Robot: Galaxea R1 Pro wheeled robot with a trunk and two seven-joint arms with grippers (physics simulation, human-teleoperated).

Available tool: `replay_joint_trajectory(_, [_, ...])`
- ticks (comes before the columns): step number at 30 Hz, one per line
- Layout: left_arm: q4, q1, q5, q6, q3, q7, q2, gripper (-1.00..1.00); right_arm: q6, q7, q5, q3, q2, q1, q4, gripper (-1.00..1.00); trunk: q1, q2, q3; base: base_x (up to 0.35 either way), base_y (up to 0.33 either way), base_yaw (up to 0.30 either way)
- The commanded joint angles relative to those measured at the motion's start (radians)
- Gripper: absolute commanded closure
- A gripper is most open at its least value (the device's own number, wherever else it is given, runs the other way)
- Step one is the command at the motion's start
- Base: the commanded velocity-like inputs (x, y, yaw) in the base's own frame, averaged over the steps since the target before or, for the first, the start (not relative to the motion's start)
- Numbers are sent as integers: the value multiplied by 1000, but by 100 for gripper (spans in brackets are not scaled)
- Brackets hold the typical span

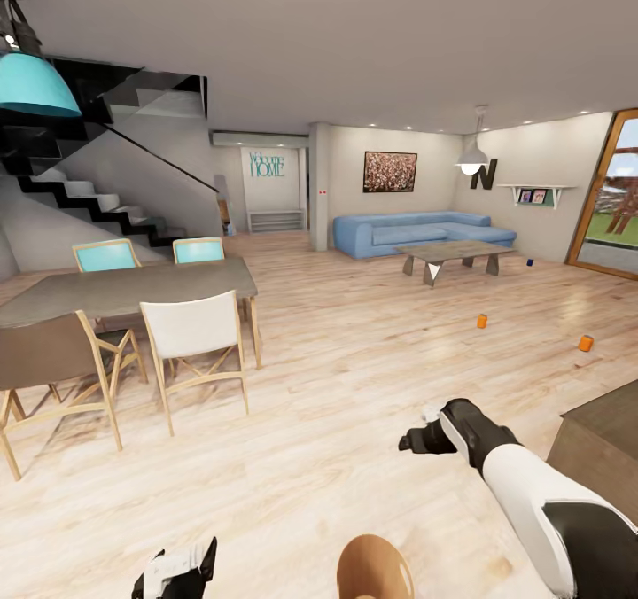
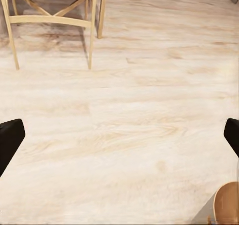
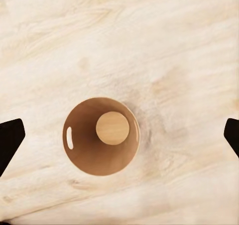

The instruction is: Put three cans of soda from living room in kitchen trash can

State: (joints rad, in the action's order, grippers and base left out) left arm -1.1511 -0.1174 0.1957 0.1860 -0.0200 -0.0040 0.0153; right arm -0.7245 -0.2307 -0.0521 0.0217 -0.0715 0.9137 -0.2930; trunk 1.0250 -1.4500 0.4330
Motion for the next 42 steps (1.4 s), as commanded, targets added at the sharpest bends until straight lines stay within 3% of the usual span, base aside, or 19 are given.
replay_joint_trajectory(1, [-18, 1, 0, -40, 0, 0, -1, -100, 3, 0, 0, 2, 1, 2, 5, -100, 0, 0, 0, 60, 0, 0])
replay_joint_trajectory(5, [-108, 13, 2, -262, -1, -2, -10, -100, 10, -1, 0, 7, 4, 7, 15, -100, 0, 0, 0, 115, 0, 0])
replay_joint_trajectory(6, [-152, 33, 7, -388, -3, -2, -18, -100, 11, -2, 0, 8, 6, 8, 17, -100, 0, 0, 0, 125, 0, 0])
replay_joint_trajectory(10, [-232, 123, 35, -675, -42, 0, -41, -100, 12, -3, 2, 11, 8, 9, 16, -100, 0, 0, 0, 74, 0, 0])
replay_joint_trajectory(12, [-254, 193, 47, -848, -80, 0, -53, -100, 13, -3, 2, 13, 8, 9, 15, -100, 0, 0, 0, 37, 0, 0])
replay_joint_trajectory(13, [-259, 321, 57, -1066, -137, 1, -68, -100, 12, -3, 2, 14, 9, 9, 14, -100, 0, 0, 0, 17, 0, 0])
replay_joint_trajectory(14, [-235, 404, 60, -1145, -163, 2, -74, -100, 10, -1, 2, 14, 10, 10, 14, -100, 0, 0, 0, 11, 0, 0])
replay_joint_trajectory(15, [-214, 440, 62, -1174, -172, 2, -76, -100, 9, -2, 2, 14, 10, 10, 14, -100, 0, 0, 0, 9, 0, 0])
replay_joint_trajectory(16, [-214, 440, 62, -1174, -172, 2, -76, -100, 9, -2, 2, 14, 10, 10, 14, -100, 0, 0, 0, 9, 0, 0])
replay_joint_trajectory(17, [-152, 499, 63, -1215, -185, 2, -79, -100, 6, -2, 3, 14, 11, 10, 13, -100, 0, 0, 0, 6, 0, 0])
replay_joint_trajectory(19, [-73, 541, 65, -1233, -193, 2, -82, -100, 4, -2, 4, 14, 12, 10, 12, -100, 0, 0, 0, 4, 0, 0])
replay_joint_trajectory(20, [11, 568, 67, -1233, -199, 2, -87, -100, 3, -2, 4, 14, 13, 10, 12, -100, 0, 0, 0, 2, 0, 0])
replay_joint_trajectory(21, [11, 568, 67, -1233, -199, 2, -87, -100, 3, -2, 4, 14, 13, 10, 12, -100, 0, 0, 0, 2, 0, 0])
replay_joint_trajectory(22, [126, 594, 70, -1233, -205, 2, -108, -100, 2, -2, 4, 15, 21, 10, 12, -100, 0, 0, 0, 1, 0, 0])
replay_joint_trajectory(28, [243, 616, 70, -1233, -211, 1, -130, -100, -1, -12, 5, 17, 30, 10, 15, -100, 0, 0, 0, 0, 0, 0])
replay_joint_trajectory(35, [466, 659, 71, -1233, -211, -1, -136, -100, -113, -17, 6, 18, 36, 10, 11, -100, 0, 0, 0, 0, 0, 0])
replay_joint_trajectory(42, [556, 680, 70, -1233, -209, 0, -137, -100, -140, -18, 5, 17, 40, 10, 9, -100, 0, 0, 0, 0, 0, 0])
